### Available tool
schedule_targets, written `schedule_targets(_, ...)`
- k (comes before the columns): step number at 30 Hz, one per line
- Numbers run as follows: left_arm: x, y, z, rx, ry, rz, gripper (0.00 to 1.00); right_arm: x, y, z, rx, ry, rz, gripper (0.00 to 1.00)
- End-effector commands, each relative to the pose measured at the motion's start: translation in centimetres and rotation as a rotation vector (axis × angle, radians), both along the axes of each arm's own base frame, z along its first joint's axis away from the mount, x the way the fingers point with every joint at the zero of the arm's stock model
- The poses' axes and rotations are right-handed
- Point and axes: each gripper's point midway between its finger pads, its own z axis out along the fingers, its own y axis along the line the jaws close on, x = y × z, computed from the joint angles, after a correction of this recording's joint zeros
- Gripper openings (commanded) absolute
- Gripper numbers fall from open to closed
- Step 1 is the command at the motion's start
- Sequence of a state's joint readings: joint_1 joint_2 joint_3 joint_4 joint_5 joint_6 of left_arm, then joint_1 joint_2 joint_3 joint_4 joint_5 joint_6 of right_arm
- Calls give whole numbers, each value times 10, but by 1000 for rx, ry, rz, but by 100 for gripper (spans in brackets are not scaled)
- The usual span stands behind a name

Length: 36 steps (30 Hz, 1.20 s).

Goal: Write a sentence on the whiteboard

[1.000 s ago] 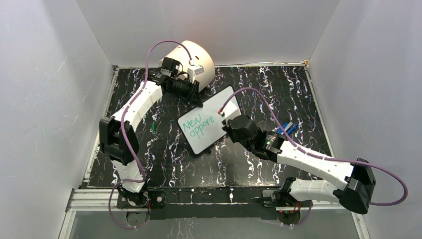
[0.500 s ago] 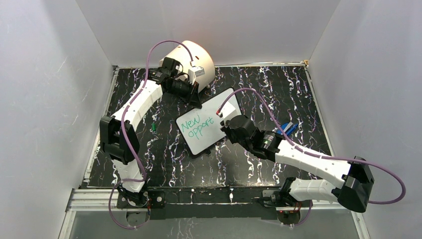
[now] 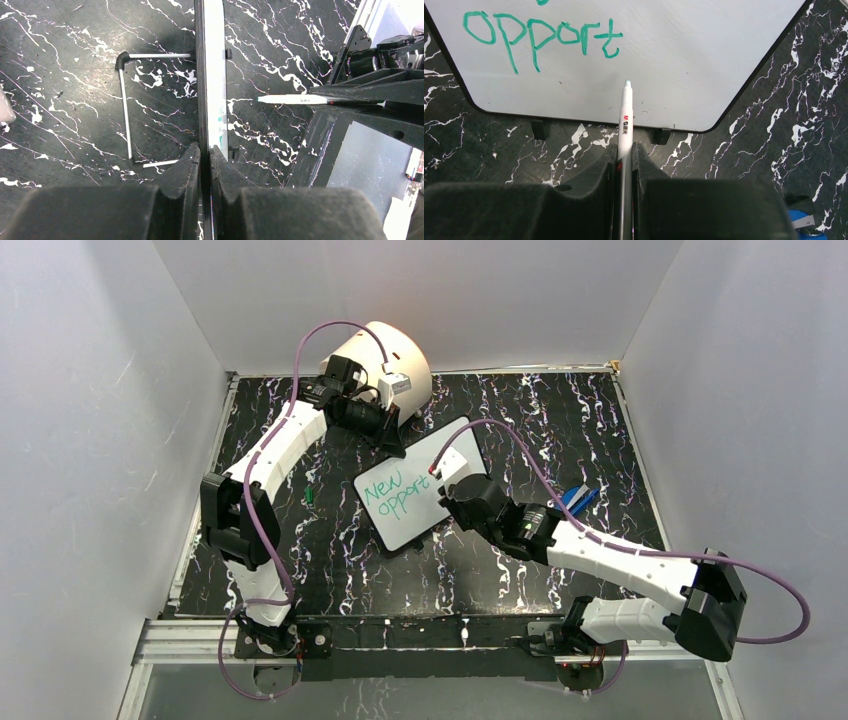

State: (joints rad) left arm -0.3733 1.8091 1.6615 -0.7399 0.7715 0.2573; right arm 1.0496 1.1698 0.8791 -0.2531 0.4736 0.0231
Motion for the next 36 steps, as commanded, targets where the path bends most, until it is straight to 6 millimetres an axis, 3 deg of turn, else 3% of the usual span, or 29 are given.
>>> schedule_targets(1, -16, 6, -6, 30, 41, -10, 0, 10, 11, 28, 63, -56, -26, 0)
schedule_targets(36, -20, 7, -11, 28, 48, -12, 0, 37, 39, 30, 82, -140, -45, 0)
